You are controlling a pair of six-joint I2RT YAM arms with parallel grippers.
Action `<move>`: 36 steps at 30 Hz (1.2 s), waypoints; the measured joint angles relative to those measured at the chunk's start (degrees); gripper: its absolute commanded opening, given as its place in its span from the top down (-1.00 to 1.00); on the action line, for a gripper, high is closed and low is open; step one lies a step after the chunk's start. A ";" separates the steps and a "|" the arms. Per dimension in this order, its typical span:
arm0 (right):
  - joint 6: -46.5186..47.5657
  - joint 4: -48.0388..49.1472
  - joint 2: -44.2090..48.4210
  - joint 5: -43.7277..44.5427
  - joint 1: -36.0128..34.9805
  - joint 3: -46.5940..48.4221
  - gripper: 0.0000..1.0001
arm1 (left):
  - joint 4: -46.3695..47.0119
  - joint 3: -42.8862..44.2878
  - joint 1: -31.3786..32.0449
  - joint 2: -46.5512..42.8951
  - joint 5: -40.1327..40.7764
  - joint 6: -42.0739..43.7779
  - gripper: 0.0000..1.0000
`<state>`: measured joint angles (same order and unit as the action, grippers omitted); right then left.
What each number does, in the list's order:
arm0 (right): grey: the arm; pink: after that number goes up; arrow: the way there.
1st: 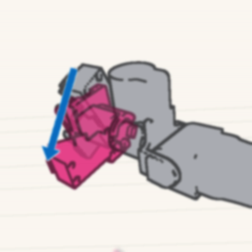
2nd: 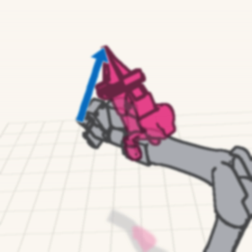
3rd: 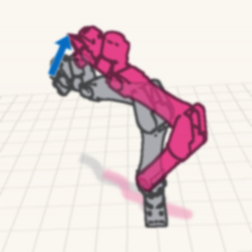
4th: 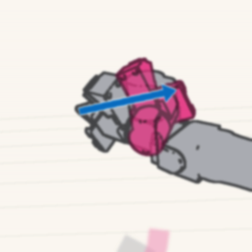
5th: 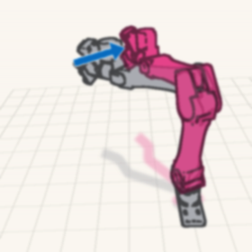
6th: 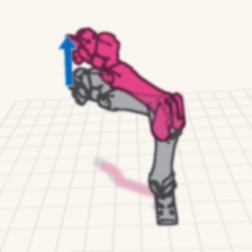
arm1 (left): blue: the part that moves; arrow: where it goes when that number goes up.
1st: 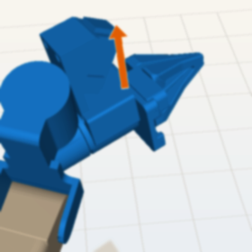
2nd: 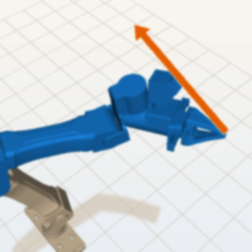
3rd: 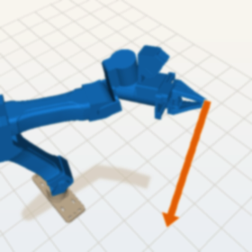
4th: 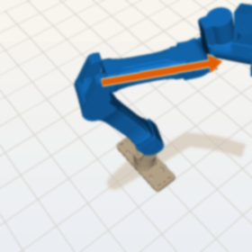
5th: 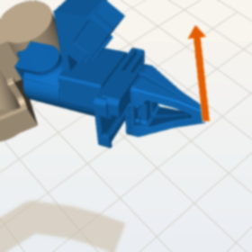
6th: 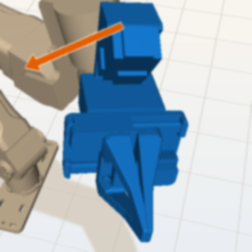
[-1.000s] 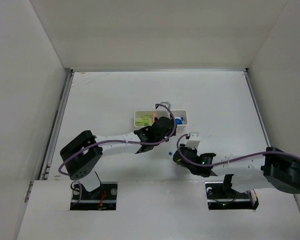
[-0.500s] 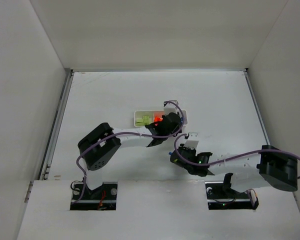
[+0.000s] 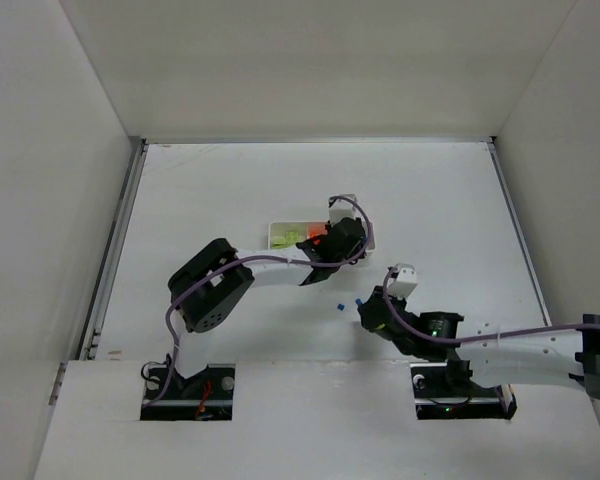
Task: Sort the legos into containers by color
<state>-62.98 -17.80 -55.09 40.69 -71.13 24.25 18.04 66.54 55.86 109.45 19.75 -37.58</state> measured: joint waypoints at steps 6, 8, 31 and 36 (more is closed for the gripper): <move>4.04 -0.09 3.67 -0.74 5.38 0.04 0.67 | -0.09 0.61 -0.17 0.33 0.02 0.28 0.17; 6.47 0.04 4.37 -1.44 8.79 0.35 0.67 | -0.31 0.52 -0.28 -0.11 0.02 0.28 0.17; 27.85 17.49 -23.56 -13.38 32.54 20.09 0.37 | -1.73 -30.42 17.20 -26.60 16.17 -0.94 0.12; 28.98 18.34 -27.47 -13.35 32.92 22.56 0.19 | -0.96 -30.53 18.53 -23.28 16.72 -1.31 0.06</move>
<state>-34.00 0.54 -82.56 27.33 -38.22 46.81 17.08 36.01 74.39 86.17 36.47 -38.89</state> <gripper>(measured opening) 0.384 0.460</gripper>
